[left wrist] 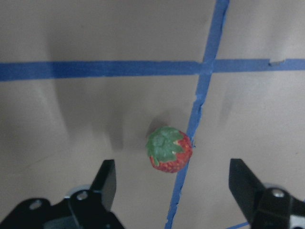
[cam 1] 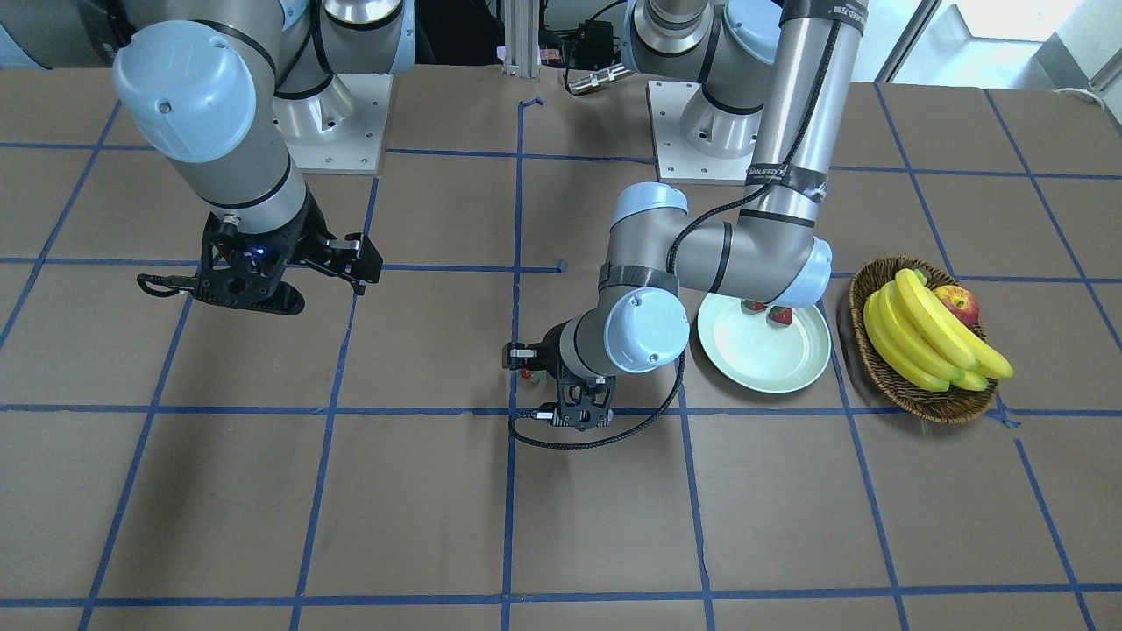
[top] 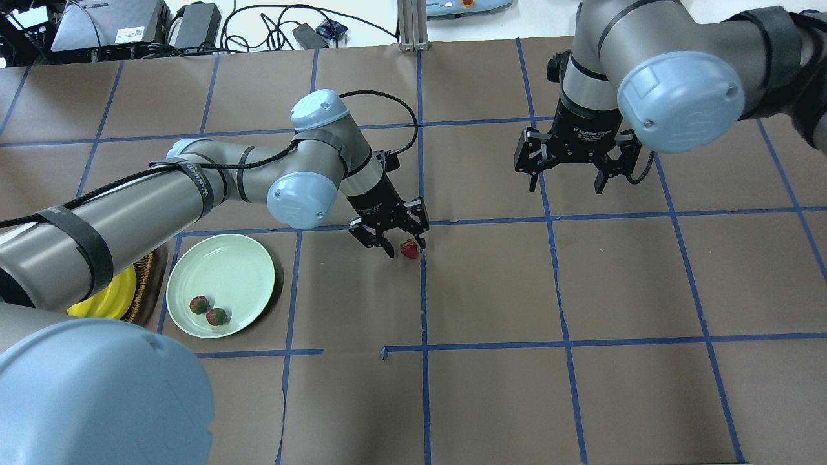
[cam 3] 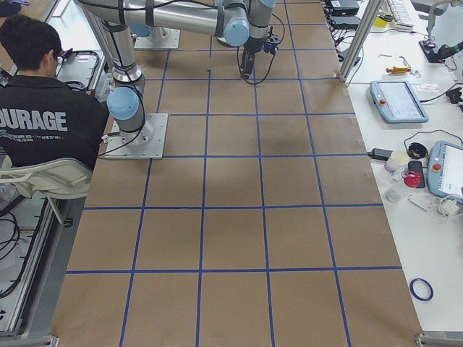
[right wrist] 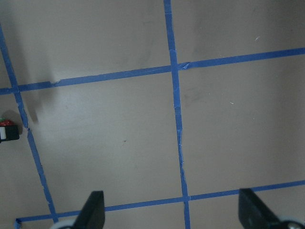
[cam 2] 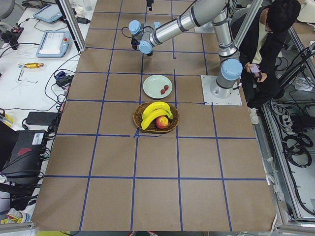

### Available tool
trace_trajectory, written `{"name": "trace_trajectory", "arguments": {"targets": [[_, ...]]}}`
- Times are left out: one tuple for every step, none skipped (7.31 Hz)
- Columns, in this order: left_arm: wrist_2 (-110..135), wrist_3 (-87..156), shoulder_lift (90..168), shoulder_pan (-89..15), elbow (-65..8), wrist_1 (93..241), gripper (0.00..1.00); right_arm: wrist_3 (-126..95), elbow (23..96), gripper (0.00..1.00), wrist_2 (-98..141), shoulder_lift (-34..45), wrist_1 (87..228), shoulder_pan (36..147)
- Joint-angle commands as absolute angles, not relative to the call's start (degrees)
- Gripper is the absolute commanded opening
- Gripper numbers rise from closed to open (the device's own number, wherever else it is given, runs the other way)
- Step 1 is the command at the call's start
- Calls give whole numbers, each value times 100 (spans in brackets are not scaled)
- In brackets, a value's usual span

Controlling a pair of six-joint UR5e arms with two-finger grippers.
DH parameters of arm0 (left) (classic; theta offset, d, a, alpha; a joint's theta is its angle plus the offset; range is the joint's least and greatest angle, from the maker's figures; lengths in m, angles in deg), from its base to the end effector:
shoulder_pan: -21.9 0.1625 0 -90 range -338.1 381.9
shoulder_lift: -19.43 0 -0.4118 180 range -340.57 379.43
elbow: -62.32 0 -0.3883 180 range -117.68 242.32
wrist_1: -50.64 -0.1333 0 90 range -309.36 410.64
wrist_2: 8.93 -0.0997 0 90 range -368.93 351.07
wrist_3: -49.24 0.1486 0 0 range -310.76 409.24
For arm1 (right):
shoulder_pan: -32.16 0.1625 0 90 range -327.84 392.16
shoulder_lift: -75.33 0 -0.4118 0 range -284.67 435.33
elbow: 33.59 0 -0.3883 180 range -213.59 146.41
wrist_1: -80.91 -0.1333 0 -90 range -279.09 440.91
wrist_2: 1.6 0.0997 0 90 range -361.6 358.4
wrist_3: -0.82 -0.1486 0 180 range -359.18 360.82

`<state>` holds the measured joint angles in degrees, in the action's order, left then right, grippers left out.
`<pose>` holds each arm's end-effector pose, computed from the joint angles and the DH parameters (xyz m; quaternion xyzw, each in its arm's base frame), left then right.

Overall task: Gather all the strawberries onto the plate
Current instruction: 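Lower the left gripper and grasp the last strawberry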

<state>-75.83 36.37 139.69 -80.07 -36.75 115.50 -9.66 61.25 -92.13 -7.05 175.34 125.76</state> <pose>-0.3059 -0.5189 0.1151 0.0324 -0.9720 -0.1609 0.1680 0.1638 -0.5024 0.3258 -0.0595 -0.9958 -0.0689 0.0132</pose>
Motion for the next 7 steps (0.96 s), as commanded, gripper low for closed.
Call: {"name": "trace_trajectory", "arguments": {"targets": [[-7633, 3649, 14010, -8067, -3674, 11507, 13, -964, 6150, 100, -9213, -711, 17566, 12576], [-7634, 3684, 14001, -8067, -3647, 11507, 0, -964, 6150, 100, -9222, -703, 17566, 12576], [-7738, 3728, 13931, -8067, -3630, 11507, 0, -964, 6150, 100, -9213, -703, 17566, 12576], [-8070, 3755, 13774, -8067, -3612, 11507, 0, -956, 6150, 100, -9213, -703, 17566, 12568], [-8404, 3807, 13642, -8024, -3516, 11576, 0, -955, 6150, 100, -9222, -703, 17574, 12568], [-8694, 4017, 13484, -7954, -3411, 11803, 0, -955, 6142, 100, -9222, -703, 17583, 12568], [-8985, 4497, 13326, -7683, -3401, 12119, 0, -947, 6142, 100, -9213, -694, 17583, 12568]]}}
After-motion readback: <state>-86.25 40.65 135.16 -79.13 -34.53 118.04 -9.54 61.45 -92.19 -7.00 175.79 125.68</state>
